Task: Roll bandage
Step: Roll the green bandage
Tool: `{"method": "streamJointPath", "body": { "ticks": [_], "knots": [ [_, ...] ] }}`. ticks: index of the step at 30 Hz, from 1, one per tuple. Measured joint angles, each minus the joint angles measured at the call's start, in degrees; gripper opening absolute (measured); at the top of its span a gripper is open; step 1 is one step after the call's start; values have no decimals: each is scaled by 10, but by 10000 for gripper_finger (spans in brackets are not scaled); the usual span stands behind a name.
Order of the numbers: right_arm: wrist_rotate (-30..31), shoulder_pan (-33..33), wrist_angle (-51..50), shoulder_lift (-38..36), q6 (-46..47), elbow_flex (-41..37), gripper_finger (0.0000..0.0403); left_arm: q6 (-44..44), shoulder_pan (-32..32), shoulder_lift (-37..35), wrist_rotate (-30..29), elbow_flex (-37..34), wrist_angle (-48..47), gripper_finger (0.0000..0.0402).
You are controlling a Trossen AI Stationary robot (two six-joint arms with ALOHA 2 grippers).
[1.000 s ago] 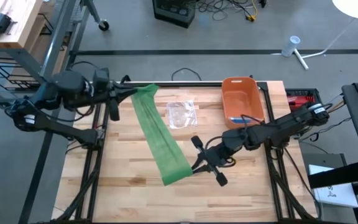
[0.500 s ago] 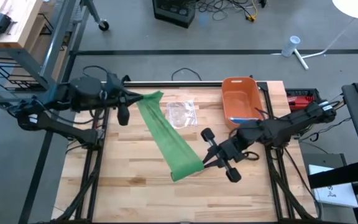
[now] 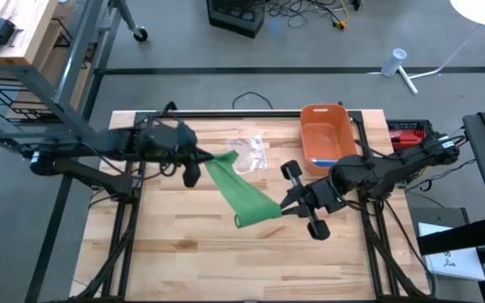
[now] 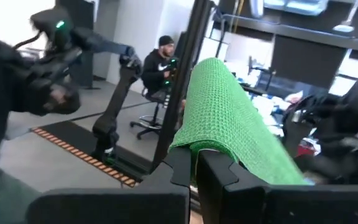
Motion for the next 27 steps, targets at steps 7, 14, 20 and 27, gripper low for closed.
{"method": "streamJointPath", "body": {
  "ticks": [7,14,20,27],
  "knots": [
    [23,0,26,0,16,0,0,-12,0,30,40,-75,100,0],
    [120,-7,23,0,25,0,0,-20,-1,62,92,-92,132,0],
    [185,-20,12,-1,-5,0,0,-33,-5,79,161,-92,128,0],
    [262,-34,-28,-1,-30,0,0,-49,-30,79,176,-92,107,0]
  ]
}}
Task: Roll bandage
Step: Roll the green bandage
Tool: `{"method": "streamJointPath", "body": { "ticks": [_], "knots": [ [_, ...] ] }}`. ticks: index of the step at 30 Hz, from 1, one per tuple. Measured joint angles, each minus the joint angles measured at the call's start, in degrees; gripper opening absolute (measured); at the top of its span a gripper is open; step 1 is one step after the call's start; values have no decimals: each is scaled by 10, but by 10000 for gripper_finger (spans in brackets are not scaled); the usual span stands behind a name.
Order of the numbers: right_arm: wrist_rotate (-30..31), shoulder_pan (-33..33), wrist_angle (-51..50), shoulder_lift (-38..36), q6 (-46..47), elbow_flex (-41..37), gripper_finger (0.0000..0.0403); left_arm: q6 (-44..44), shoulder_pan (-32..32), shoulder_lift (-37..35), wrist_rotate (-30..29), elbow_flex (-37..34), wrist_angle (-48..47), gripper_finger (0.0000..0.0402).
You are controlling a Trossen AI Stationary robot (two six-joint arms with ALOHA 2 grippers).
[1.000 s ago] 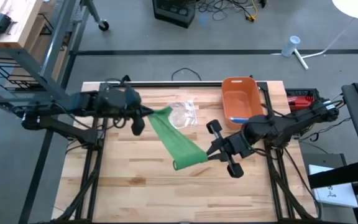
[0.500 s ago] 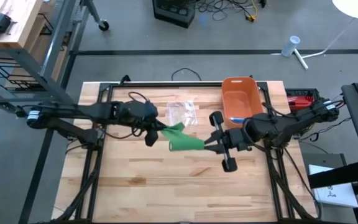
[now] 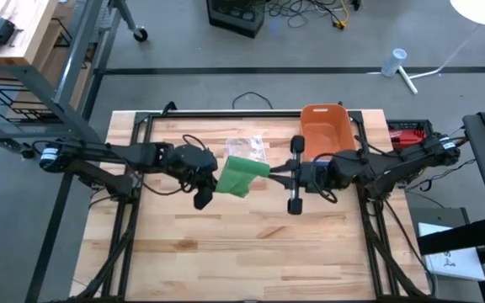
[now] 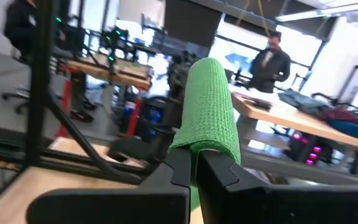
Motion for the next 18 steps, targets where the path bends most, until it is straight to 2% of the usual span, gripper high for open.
{"method": "streamJointPath", "body": {
  "ticks": [9,18],
  "knots": [
    [81,-3,-34,0,-52,0,0,-25,-45,-1,1,0,0,0],
    [120,-4,-75,0,-59,0,0,-40,-82,-7,32,0,45,0]
  ]
}}
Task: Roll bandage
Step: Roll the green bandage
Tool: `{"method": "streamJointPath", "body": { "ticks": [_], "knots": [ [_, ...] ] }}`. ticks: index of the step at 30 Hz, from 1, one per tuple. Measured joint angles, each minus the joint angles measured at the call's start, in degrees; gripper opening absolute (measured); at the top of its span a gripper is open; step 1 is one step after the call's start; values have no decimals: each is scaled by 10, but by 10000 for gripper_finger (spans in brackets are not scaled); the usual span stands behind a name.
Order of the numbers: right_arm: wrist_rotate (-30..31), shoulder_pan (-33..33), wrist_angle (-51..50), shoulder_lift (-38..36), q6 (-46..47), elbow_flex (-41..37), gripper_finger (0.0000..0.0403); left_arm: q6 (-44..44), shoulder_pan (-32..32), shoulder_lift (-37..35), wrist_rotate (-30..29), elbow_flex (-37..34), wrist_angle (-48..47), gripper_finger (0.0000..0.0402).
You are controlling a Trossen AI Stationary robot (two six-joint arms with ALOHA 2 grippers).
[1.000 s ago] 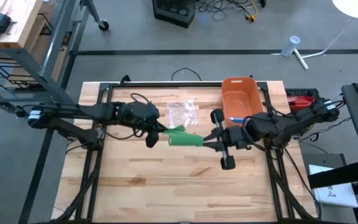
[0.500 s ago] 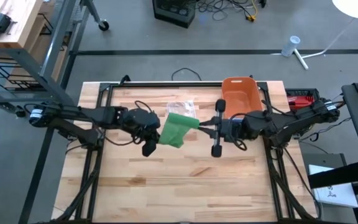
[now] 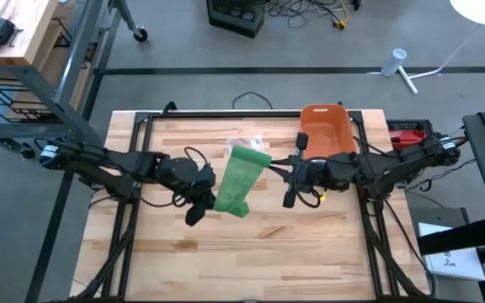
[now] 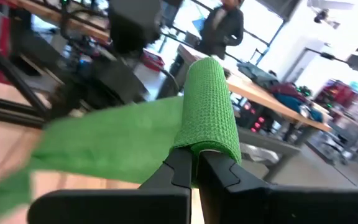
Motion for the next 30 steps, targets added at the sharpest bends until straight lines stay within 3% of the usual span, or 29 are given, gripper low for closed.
{"method": "streamJointPath", "body": {
  "ticks": [4,17,30],
  "knots": [
    [37,-4,-3,0,1,0,0,22,-9,-3,21,0,50,0],
    [40,-27,-58,11,40,-2,0,33,-14,-4,109,0,139,0],
    [37,-27,-101,75,45,-3,0,-30,-18,-7,181,0,249,0]
  ]
}}
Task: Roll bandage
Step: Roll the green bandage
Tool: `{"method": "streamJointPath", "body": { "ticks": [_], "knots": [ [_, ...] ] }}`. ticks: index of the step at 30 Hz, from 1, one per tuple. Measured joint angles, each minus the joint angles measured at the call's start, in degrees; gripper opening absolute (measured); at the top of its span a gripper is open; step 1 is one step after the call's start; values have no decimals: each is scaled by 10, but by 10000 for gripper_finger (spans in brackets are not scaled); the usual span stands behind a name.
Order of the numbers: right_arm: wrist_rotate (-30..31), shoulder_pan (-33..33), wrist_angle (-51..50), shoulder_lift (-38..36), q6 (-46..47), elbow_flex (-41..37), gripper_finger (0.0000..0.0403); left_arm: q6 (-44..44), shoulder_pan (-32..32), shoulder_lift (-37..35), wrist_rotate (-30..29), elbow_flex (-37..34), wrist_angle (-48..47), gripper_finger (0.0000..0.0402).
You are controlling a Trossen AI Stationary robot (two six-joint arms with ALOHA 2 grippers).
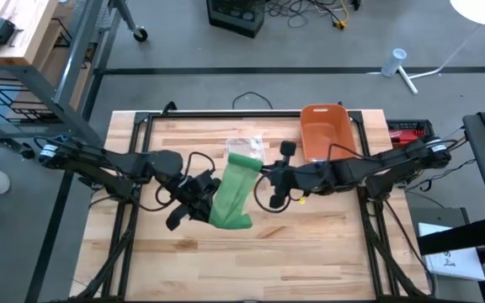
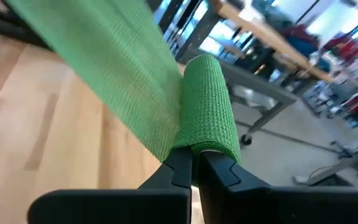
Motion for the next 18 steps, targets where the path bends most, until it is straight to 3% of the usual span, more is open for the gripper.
{"method": "streamJointPath", "body": {
  "ticks": [11,18],
  "knots": [
    [-122,10,-16,42,72,0,0,-15,3,-10,4,5,24,0],
    [-135,35,-13,46,101,0,0,5,7,-19,-28,46,-13,0]
  ]
}}
